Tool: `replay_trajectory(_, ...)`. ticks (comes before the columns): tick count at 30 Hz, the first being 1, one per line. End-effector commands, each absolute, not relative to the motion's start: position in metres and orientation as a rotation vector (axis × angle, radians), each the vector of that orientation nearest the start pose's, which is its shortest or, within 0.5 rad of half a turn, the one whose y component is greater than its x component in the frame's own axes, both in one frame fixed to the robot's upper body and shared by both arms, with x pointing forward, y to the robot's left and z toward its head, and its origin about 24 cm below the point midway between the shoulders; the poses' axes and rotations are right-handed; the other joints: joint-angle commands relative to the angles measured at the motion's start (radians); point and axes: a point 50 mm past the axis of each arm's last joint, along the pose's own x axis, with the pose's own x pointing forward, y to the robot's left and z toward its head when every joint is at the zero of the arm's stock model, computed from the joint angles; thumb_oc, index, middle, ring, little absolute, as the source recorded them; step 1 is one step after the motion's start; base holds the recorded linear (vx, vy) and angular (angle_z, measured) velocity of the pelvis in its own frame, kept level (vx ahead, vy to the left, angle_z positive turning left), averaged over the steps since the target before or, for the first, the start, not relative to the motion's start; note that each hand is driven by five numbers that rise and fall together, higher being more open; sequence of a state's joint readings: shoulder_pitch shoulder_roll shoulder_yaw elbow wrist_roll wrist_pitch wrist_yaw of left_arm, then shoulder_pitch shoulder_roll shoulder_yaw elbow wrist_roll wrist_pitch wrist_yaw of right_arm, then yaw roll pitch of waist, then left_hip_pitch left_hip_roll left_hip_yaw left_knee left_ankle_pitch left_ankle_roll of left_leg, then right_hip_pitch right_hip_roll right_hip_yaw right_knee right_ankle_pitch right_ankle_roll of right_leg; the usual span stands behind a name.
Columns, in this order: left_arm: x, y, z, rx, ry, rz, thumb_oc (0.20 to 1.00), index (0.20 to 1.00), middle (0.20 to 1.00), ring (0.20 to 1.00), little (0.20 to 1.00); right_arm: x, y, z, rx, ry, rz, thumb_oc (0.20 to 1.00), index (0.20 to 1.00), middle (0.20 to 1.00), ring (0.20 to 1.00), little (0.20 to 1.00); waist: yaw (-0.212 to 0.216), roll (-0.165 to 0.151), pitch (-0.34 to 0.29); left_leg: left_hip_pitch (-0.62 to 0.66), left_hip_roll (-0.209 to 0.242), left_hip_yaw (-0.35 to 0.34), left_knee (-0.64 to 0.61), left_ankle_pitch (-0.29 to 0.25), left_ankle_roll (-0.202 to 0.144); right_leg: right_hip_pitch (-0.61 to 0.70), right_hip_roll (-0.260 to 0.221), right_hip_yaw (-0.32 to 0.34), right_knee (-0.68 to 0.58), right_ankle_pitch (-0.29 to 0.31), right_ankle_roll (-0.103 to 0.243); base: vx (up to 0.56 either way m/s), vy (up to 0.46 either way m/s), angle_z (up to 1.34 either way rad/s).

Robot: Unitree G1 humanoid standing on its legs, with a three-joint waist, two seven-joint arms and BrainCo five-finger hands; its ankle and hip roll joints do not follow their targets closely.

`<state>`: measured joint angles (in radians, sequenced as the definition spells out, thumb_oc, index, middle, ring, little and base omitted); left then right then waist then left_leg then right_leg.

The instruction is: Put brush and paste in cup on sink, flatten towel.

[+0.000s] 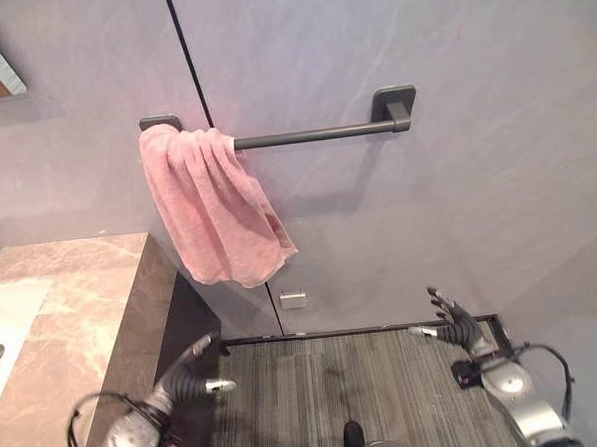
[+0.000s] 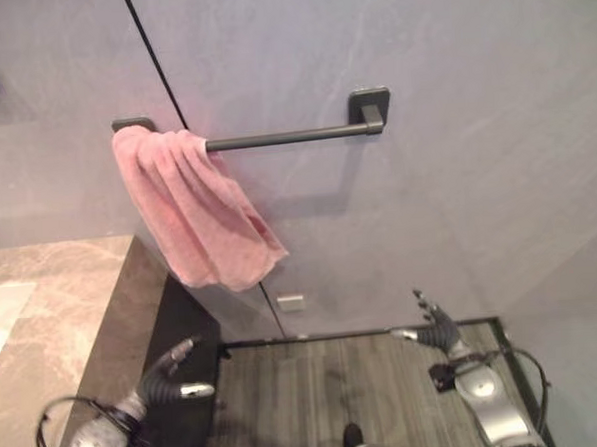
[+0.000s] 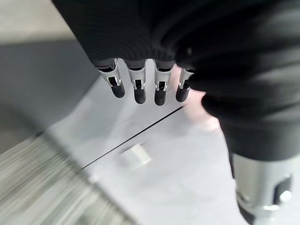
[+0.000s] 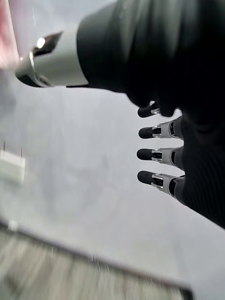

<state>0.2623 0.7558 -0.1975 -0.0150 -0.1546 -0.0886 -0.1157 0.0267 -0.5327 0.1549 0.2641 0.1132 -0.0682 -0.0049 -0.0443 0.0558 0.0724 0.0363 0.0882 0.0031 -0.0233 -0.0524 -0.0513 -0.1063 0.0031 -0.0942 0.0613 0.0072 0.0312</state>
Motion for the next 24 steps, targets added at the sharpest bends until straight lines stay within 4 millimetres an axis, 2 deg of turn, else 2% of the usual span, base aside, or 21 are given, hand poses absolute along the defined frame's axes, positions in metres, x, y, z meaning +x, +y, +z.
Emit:
replay_trajectory(1, 0.218, 0.241, 0.102, 0.547, -0.056, -0.396, 1.000, 1.000, 1.000, 1.000, 1.000, 0.273, -0.211, 0.056, -0.430, -0.011, 0.215, 1.000, 1.000, 1.000, 1.000, 1.000, 0.006, -0.068, -0.039, -0.018, -0.066, 0.029, -0.064, 0.110, -0.014, 0.107, -0.073, 0.033, -0.126, 0.053, 0.095, 0.00, 0.000, 0.00)
replay_trajectory(2, 0.221, 0.240, 0.115, 0.530, -0.108, -0.384, 1.000, 1.000, 1.000, 1.000, 1.000, 0.277, -0.208, 0.062, -0.429, -0.032, 0.227, 1.000, 1.000, 1.000, 1.000, 1.000, 0.009, -0.069, -0.039, -0.020, -0.066, 0.027, -0.064, 0.111, -0.015, 0.109, -0.076, 0.031, -0.131, 0.057, 0.096, -0.01, 0.004, 0.03)
replay_trajectory(3, 0.221, 0.240, 0.115, 0.530, -0.108, -0.383, 1.000, 1.000, 1.000, 1.000, 1.000, 0.278, -0.208, 0.062, -0.428, -0.033, 0.228, 1.000, 1.000, 1.000, 1.000, 1.000, 0.007, -0.069, -0.038, -0.020, -0.067, 0.027, -0.064, 0.111, -0.015, 0.109, -0.076, 0.030, -0.132, 0.057, 0.096, 0.00, 0.014, 0.05)
replay_trajectory(5, 0.227, 0.244, 0.144, 0.489, -0.229, -0.315, 1.000, 1.000, 1.000, 1.000, 1.000, 0.287, -0.201, 0.077, -0.431, -0.086, 0.236, 1.000, 1.000, 1.000, 1.000, 1.000, 0.023, -0.067, -0.042, -0.025, -0.068, 0.021, -0.064, 0.113, -0.018, 0.111, -0.081, 0.021, -0.138, 0.064, 0.097, 0.00, 0.019, 0.09)
replay_trajectory(7, 0.226, 0.253, 0.160, 0.469, -0.280, -0.259, 1.000, 1.000, 1.000, 1.000, 1.000, 0.292, -0.196, 0.087, -0.428, -0.122, 0.244, 1.000, 1.000, 1.000, 1.000, 1.000, 0.033, -0.066, -0.038, -0.029, -0.069, 0.015, -0.064, 0.114, -0.018, 0.110, -0.084, 0.015, -0.140, 0.067, 0.098, -0.01, 0.022, 0.15)
replay_trajectory(9, 0.224, 0.261, 0.162, 0.452, -0.274, -0.230, 1.000, 1.000, 1.000, 1.000, 1.000, 0.293, -0.193, 0.089, -0.427, -0.130, 0.255, 1.000, 1.000, 1.000, 1.000, 1.000, 0.036, -0.066, -0.037, -0.031, -0.069, 0.014, -0.064, 0.114, -0.017, 0.109, -0.085, 0.014, -0.141, 0.069, 0.099, -0.01, 0.022, 0.09)
replay_trajectory(11, 0.224, 0.280, 0.170, 0.480, -0.282, -0.127, 1.000, 1.000, 1.000, 1.000, 1.000, 0.298, -0.183, 0.095, -0.431, -0.154, 0.283, 1.000, 1.000, 1.000, 1.000, 1.000, 0.051, -0.063, -0.030, -0.038, -0.072, 0.014, -0.064, 0.115, -0.016, 0.102, -0.091, 0.014, -0.147, 0.076, 0.103, -0.01, 0.036, 0.01)
replay_trajectory(12, 0.224, 0.281, 0.170, 0.480, -0.282, -0.126, 1.000, 1.000, 1.000, 1.000, 1.000, 0.299, -0.182, 0.095, -0.431, -0.155, 0.284, 1.000, 1.000, 1.000, 1.000, 1.000, 0.051, -0.063, -0.029, -0.038, -0.072, 0.014, -0.064, 0.115, -0.016, 0.102, -0.091, 0.014, -0.147, 0.076, 0.103, 0.00, 0.000, 0.00)
replay_trajectory(15, 0.229, 0.301, 0.172, 0.508, -0.271, -0.017, 1.000, 1.000, 1.000, 1.000, 1.000, 0.307, -0.169, 0.105, -0.444, -0.191, 0.314, 1.000, 1.000, 1.000, 1.000, 1.000, 0.066, -0.059, -0.015, -0.061, -0.075, 0.015, -0.064, 0.121, -0.015, 0.078, -0.098, 0.017, -0.149, 0.089, 0.109, -0.05, 0.035, 0.00)
replay_trajectory(16, 0.230, 0.301, 0.172, 0.508, -0.273, -0.017, 1.000, 1.000, 1.000, 1.000, 1.000, 0.307, -0.169, 0.105, -0.444, -0.192, 0.314, 1.000, 1.000, 1.000, 1.000, 1.000, 0.067, -0.059, -0.015, -0.063, -0.075, 0.015, -0.064, 0.121, -0.015, 0.077, -0.098, 0.018, -0.149, 0.089, 0.109, -0.05, 0.039, 0.01)
replay_trajectory(21, 0.244, 0.319, 0.176, 0.551, -0.261, 0.081, 1.000, 1.000, 1.000, 1.000, 1.000, 0.321, -0.153, 0.127, -0.480, -0.267, 0.330, 1.000, 1.000, 1.000, 1.000, 1.000, 0.081, -0.057, 0.000, -0.126, -0.072, 0.023, -0.064, 0.137, -0.021, 0.018, -0.104, 0.020, -0.149, 0.105, 0.115, -0.05, 0.046, 0.02)
replay_trajectory(24, 0.260, 0.326, 0.177, 0.503, -0.251, 0.130, 1.000, 1.000, 1.000, 1.000, 1.000, 0.330, -0.136, 0.142, -0.475, -0.313, 0.351, 1.000, 1.000, 1.000, 1.000, 1.000, 0.079, -0.056, 0.016, -0.171, -0.073, 0.026, -0.064, 0.149, -0.023, -0.026, -0.108, 0.020, -0.149, 0.118, 0.118, -0.04, 0.067, 0.00)
